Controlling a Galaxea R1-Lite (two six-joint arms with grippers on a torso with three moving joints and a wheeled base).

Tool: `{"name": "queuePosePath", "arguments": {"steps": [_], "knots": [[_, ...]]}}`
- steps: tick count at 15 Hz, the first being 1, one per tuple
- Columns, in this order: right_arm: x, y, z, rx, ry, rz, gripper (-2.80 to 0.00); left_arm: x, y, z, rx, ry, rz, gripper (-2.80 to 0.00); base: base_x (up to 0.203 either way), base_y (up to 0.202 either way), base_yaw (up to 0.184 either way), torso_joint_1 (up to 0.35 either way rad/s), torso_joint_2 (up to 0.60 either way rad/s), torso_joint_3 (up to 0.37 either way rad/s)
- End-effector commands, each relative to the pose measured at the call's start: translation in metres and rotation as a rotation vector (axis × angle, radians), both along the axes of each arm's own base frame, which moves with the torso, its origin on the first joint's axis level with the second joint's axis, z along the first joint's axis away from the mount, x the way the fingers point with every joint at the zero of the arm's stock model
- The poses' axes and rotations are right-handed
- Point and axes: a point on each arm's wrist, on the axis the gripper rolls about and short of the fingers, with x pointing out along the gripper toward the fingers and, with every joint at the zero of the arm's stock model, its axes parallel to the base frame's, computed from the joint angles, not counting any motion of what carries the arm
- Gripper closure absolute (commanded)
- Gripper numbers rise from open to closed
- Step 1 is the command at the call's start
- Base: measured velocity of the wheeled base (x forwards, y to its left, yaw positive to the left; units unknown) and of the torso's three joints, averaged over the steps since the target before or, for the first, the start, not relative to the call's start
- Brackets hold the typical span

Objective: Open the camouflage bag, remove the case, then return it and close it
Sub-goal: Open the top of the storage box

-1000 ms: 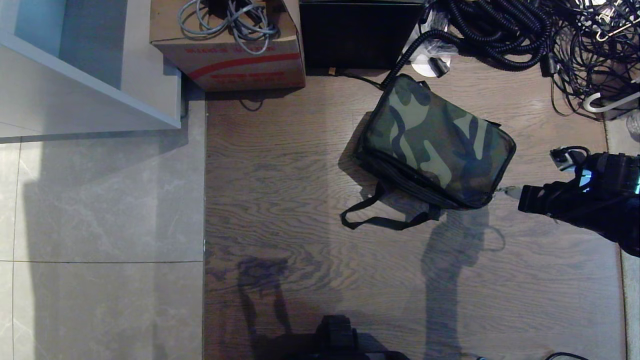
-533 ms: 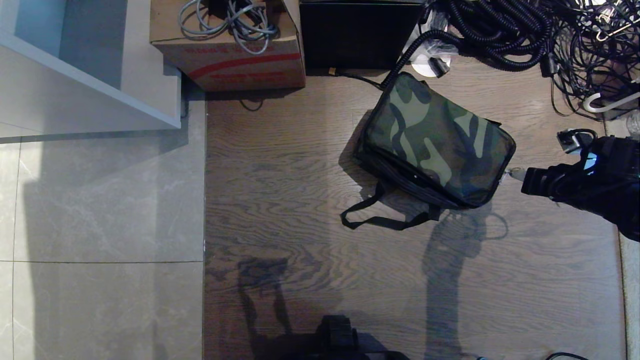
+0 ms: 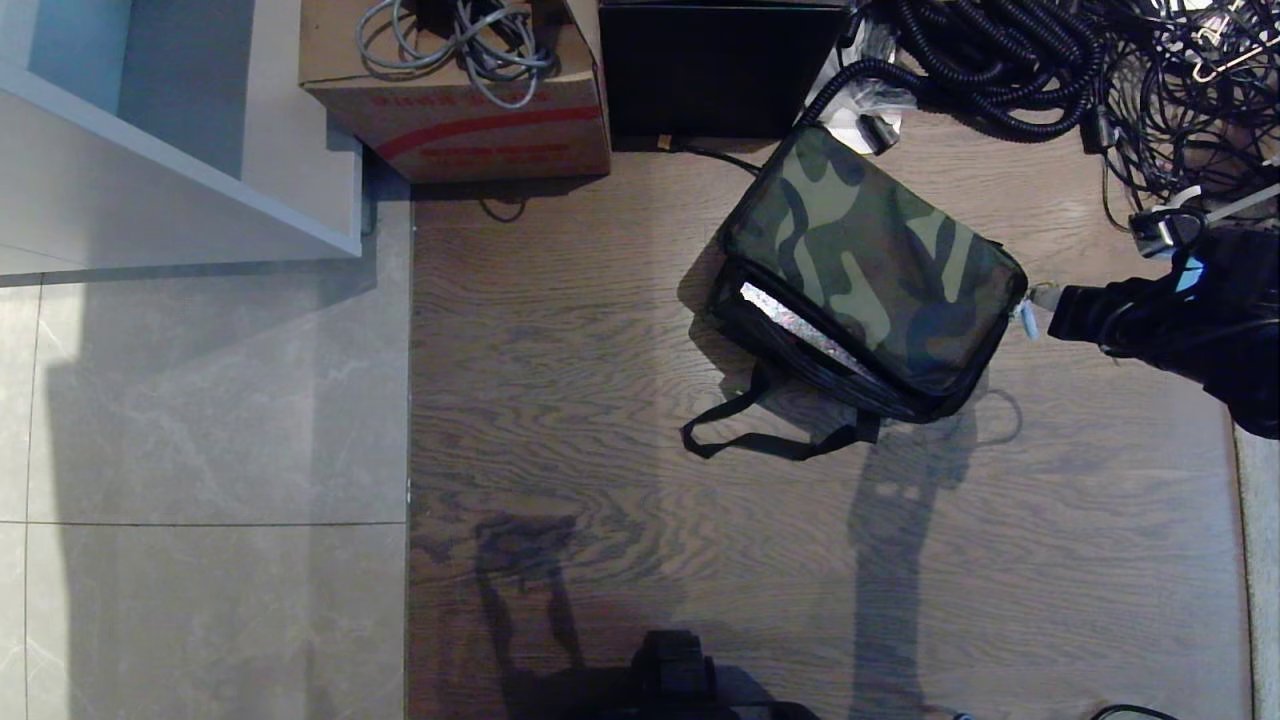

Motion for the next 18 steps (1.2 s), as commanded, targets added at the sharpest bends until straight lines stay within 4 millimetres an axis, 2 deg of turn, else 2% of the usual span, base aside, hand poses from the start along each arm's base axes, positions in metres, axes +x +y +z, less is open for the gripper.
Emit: {"name": "queuePosePath", "arguments": {"steps": [1,8,9,15,18], "knots": [[0.006,-0.007,0.003,-0.007,-0.023,-0.008,0.00,0.000,0.000,0.000,0.000,0.000,0.000,0.00,0.000,0.000,0.000,0.000,0.00,0.000],[0.006,-0.013,0.009,-0.011,-0.046,-0.025,0.00,0.000,0.000,0.000,0.000,0.000,0.000,0.00,0.000,0.000,0.000,0.000,0.00,0.000],[0.006,-0.014,0.010,-0.009,-0.043,-0.029,-2.80,0.000,0.000,0.000,-0.002,0.000,0.000,0.00,0.000,0.000,0.000,0.000,0.00,0.000],[-0.013,-0.015,0.010,-0.004,-0.020,-0.046,-2.80,0.000,0.000,0.000,0.000,0.000,0.000,0.00,0.000,0.000,0.000,0.000,0.00,0.000],[-0.044,-0.004,0.006,0.111,0.056,-0.039,-2.80,0.000,0.000,0.000,0.000,0.000,0.000,0.00,0.000,0.000,0.000,0.000,0.00,0.000]]}}
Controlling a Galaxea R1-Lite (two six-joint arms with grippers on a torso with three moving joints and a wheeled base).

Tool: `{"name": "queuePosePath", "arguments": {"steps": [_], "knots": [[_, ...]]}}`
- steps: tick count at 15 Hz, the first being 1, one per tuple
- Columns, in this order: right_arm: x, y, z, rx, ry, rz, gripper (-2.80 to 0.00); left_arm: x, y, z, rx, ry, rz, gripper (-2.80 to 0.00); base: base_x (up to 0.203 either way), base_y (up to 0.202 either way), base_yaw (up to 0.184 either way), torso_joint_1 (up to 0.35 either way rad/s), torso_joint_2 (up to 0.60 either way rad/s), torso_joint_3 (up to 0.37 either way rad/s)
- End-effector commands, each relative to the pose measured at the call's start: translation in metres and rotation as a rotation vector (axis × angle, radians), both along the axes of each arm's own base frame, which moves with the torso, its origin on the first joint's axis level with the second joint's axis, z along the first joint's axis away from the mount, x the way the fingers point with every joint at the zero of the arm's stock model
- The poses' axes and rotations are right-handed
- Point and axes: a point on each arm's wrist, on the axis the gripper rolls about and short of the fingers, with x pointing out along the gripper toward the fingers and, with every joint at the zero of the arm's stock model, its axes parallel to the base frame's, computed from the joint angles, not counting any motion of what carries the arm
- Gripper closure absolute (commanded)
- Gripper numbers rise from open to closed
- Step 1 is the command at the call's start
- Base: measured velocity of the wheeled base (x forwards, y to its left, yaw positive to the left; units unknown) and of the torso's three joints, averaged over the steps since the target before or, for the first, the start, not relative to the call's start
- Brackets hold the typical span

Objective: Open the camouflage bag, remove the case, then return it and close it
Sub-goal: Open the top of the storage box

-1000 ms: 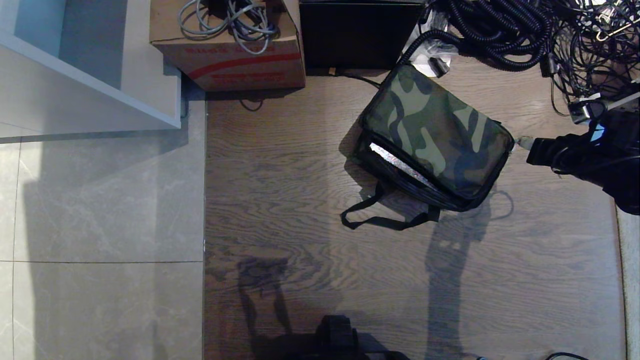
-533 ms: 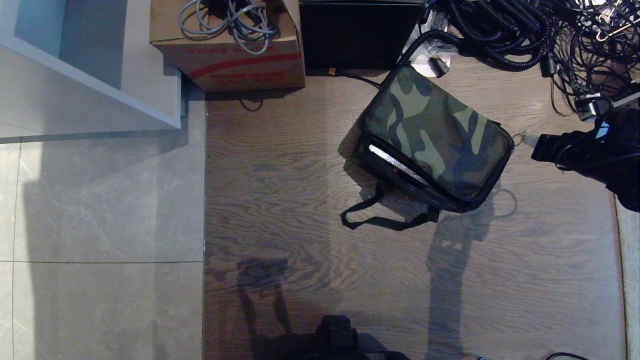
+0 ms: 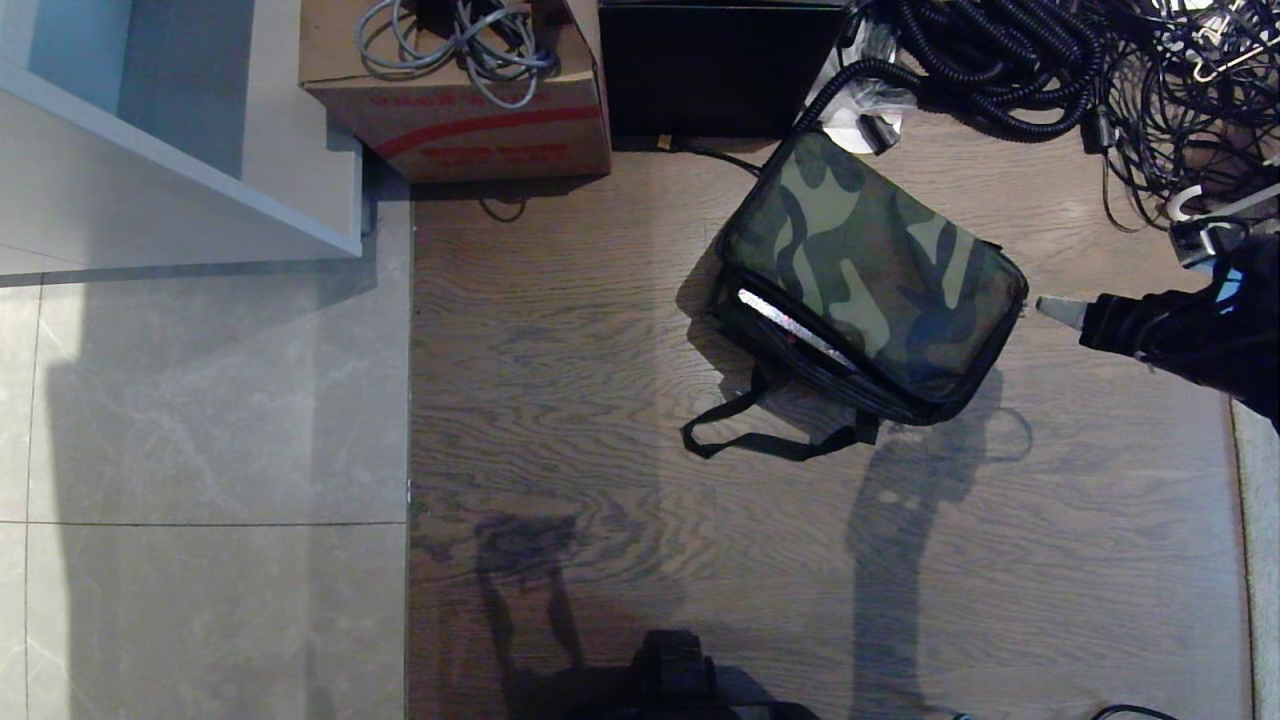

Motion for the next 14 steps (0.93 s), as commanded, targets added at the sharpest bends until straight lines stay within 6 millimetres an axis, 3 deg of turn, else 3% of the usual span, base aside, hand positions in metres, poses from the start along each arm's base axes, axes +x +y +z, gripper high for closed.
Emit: {"name": "queuePosePath", "arguments": {"steps": [1,4,6,9,14], "knots": [[-0.029,0.011,0.012,0.078,0.010,0.025,-2.80,0.000,0.000,0.000,0.000,0.000,0.000,0.00,0.000,0.000,0.000,0.000,0.00,0.000],[-0.064,0.037,0.014,0.308,0.091,0.107,-2.80,0.000,0.000,0.000,0.000,0.000,0.000,0.00,0.000,0.000,0.000,0.000,0.00,0.000],[-0.072,0.064,0.012,0.461,0.147,0.168,-2.80,0.000,0.000,0.000,0.000,0.000,0.000,0.00,0.000,0.000,0.000,0.000,0.00,0.000],[-0.073,0.095,0.005,0.537,0.211,0.251,-2.80,0.000,0.000,0.000,0.000,0.000,0.000,0.00,0.000,0.000,0.000,0.000,0.00,0.000],[-0.059,0.104,-0.021,0.549,0.299,0.249,-2.80,0.000,0.000,0.000,-0.002,0.000,0.000,0.00,0.000,0.000,0.000,0.000,0.00,0.000]]}}
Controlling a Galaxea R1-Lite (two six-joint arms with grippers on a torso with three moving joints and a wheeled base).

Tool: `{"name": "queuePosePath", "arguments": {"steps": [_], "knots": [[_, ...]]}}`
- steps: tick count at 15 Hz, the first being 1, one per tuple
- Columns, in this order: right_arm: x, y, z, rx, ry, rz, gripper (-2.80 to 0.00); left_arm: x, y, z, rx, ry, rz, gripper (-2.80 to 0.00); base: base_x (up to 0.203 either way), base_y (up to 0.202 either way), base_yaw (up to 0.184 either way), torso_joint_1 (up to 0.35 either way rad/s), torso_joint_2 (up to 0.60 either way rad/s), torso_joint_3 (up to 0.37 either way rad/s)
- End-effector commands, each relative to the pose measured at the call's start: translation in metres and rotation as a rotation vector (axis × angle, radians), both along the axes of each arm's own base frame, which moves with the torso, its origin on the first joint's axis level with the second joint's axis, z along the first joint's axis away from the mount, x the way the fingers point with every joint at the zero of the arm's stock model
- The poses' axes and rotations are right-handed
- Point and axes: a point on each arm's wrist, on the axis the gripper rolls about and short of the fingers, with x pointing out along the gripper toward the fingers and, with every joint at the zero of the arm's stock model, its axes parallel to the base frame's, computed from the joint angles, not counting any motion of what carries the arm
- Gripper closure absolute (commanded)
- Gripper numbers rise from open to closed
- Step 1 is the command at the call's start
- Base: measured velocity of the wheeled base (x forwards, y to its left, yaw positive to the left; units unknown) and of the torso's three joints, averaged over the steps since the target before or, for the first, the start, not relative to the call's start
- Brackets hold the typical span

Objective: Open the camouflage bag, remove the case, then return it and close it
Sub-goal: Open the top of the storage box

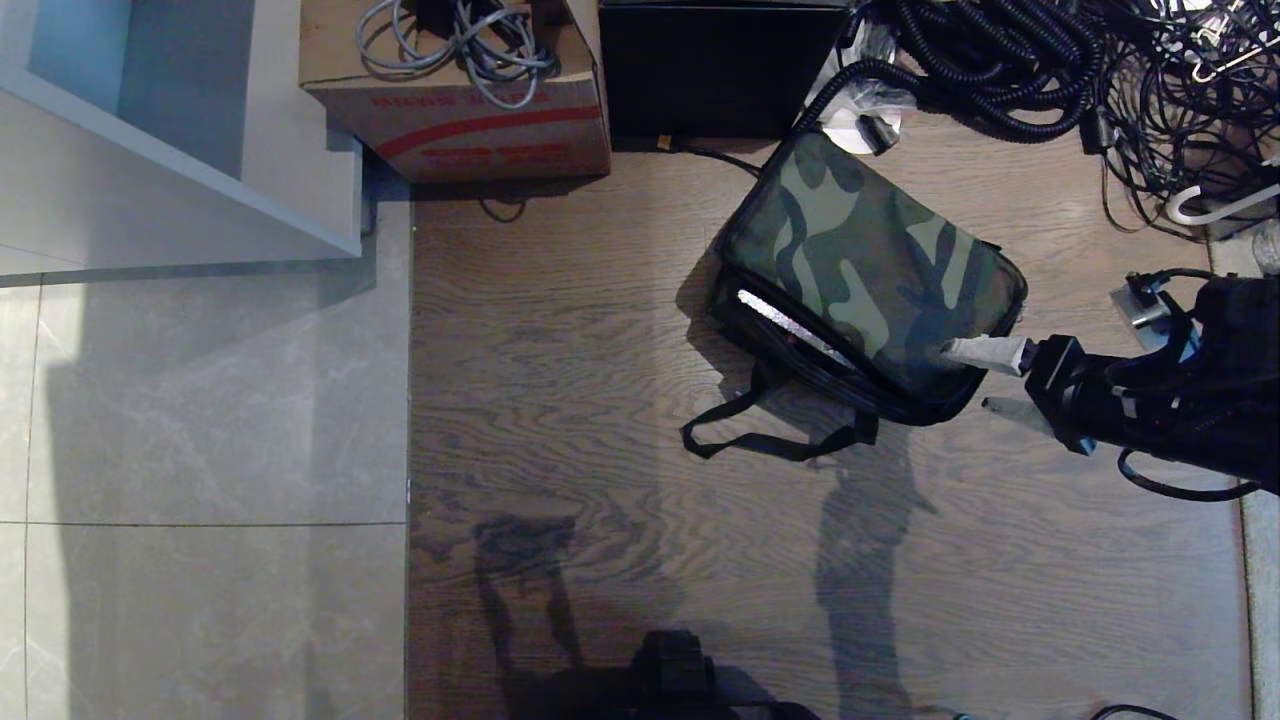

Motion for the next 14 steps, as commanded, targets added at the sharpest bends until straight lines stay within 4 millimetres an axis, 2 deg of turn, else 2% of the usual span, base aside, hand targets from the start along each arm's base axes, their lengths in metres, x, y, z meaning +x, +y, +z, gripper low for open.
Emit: {"name": "queuePosePath", "arguments": {"steps": [1,4,8,14], "knots": [[0.008,0.001,-0.014,0.002,0.049,-0.005,-2.80,0.000,0.000,0.000,0.000,0.000,0.001,0.00,0.000,0.000,0.000,0.000,0.00,0.000],[0.020,0.000,-0.028,0.002,0.090,-0.023,-2.80,0.000,0.000,0.000,0.000,0.000,0.001,0.00,0.000,0.000,0.000,0.000,0.00,0.000],[0.037,-0.001,-0.025,0.079,0.079,-0.059,-2.80,0.000,0.000,0.000,0.000,0.000,0.001,0.00,0.000,0.000,0.000,0.000,0.00,0.000],[0.052,0.007,-0.032,0.081,0.053,-0.044,-2.80,0.000,0.000,0.000,0.000,0.000,0.001,0.00,0.000,0.000,0.000,0.000,0.00,0.000]]}}
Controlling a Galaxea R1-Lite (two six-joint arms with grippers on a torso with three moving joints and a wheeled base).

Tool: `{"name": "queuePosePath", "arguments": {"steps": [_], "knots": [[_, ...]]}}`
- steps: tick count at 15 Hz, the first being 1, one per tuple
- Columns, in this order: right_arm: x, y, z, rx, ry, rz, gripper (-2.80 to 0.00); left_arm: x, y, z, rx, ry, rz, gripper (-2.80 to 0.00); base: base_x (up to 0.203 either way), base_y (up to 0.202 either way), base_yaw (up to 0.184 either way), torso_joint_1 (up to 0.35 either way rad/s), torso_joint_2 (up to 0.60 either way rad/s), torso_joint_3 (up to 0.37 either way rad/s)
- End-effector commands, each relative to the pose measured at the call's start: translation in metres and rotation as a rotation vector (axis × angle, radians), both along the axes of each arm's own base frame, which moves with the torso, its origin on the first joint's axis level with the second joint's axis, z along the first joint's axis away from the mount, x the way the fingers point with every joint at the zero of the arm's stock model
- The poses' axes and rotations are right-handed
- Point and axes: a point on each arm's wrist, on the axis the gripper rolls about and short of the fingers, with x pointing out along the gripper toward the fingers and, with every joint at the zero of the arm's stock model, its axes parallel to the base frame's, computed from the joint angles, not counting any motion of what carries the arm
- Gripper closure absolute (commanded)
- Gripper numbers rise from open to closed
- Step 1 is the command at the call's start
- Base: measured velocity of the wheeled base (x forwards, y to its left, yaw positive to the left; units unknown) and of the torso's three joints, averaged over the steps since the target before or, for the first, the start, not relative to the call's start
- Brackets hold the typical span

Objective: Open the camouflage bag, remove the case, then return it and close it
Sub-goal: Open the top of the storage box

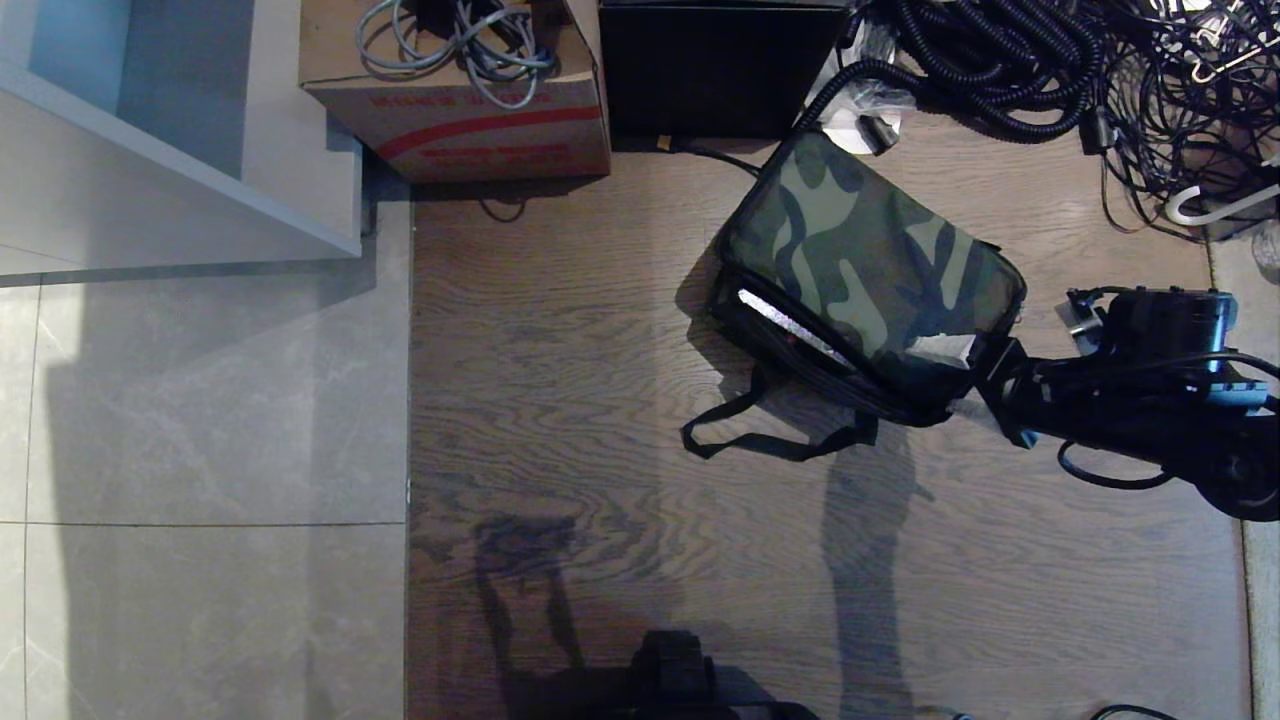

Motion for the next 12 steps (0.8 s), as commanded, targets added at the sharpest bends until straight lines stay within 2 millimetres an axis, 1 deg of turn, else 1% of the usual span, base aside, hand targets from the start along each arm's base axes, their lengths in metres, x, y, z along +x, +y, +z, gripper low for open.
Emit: {"name": "queuePosePath", "arguments": {"steps": [1,5,6,10,12], "knots": [[0.007,0.004,-0.007,-0.002,0.005,-0.008,-2.80,0.000,0.000,0.000,-0.001,0.000,0.000,0.00,0.000,0.000,0.000,0.000,0.00,0.000],[0.011,0.009,-0.002,0.020,-0.056,-0.038,-2.80,0.000,0.000,0.000,-0.002,0.000,0.000,0.00,0.000,0.000,0.000,0.000,0.00,0.000],[0.011,0.010,-0.002,0.020,-0.069,-0.039,0.00,0.000,0.000,0.000,-0.001,0.000,0.000,0.00,0.000,0.000,0.000,0.000,0.00,0.000],[0.008,0.012,0.001,0.013,-0.073,-0.037,0.00,0.000,0.000,0.000,-0.001,0.000,0.000,0.00,0.000,0.000,0.000,0.000,0.00,0.000],[0.002,0.012,0.008,0.014,-0.093,-0.037,0.00,0.000,0.000,0.000,-0.002,0.000,0.000,0.00,0.000,0.000,0.000,0.000,0.00,0.000]]}}
